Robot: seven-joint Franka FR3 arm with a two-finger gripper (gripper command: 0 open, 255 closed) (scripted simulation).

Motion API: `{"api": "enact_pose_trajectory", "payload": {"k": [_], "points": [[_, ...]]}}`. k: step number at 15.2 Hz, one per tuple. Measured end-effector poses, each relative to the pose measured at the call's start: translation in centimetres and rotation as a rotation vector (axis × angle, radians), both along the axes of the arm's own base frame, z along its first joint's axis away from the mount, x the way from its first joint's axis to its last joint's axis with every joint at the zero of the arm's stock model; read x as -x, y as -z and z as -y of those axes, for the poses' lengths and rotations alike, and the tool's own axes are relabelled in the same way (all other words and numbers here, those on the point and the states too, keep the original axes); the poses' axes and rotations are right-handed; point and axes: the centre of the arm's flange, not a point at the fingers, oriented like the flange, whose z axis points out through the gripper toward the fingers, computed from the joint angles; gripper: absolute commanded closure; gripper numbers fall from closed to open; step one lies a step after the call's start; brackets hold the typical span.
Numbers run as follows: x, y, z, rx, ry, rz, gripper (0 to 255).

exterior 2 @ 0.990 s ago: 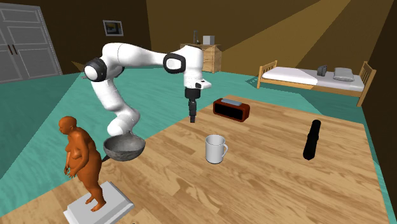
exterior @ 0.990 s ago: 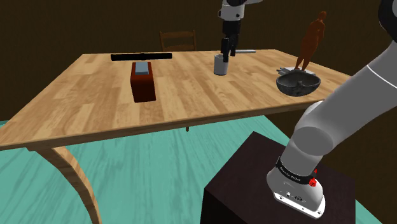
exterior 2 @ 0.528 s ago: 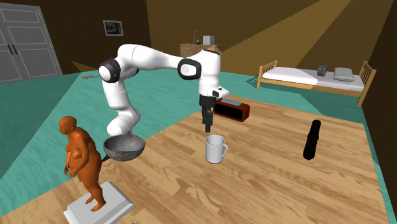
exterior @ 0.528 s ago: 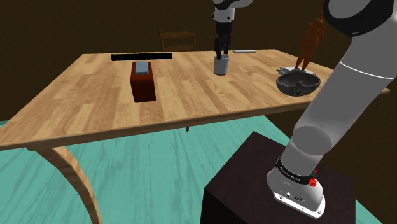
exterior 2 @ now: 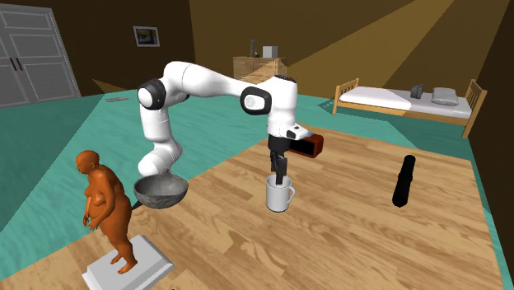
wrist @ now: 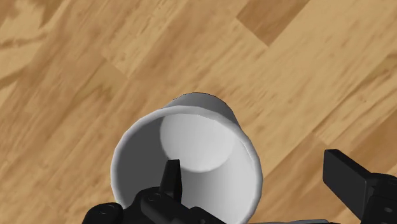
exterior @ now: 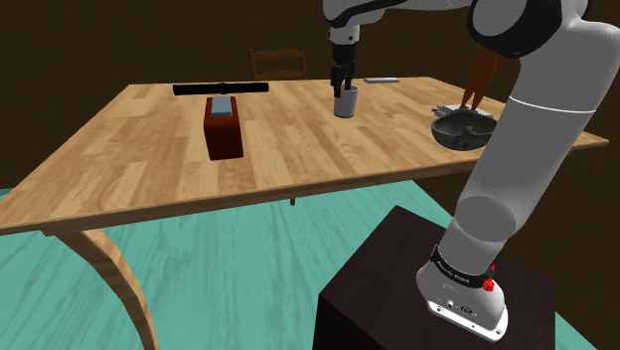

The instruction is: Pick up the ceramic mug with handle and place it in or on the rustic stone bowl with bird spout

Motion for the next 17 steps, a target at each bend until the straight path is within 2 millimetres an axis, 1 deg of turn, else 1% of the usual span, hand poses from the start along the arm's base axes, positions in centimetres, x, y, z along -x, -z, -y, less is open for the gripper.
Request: {"api": "enact_pose_trajectory", "payload": {"k": [4,9,10,17], "points": [[0.0,1.7,0.2,0.0,0.0,0.0,0],[0.0,1.9,0.2,0.0,0.0,0.0,0],[0.0,1.9,0.2,0.0,0.0,0.0,255],[0.0,1.9,0.2,0.0,0.0,0.0,255]]}}
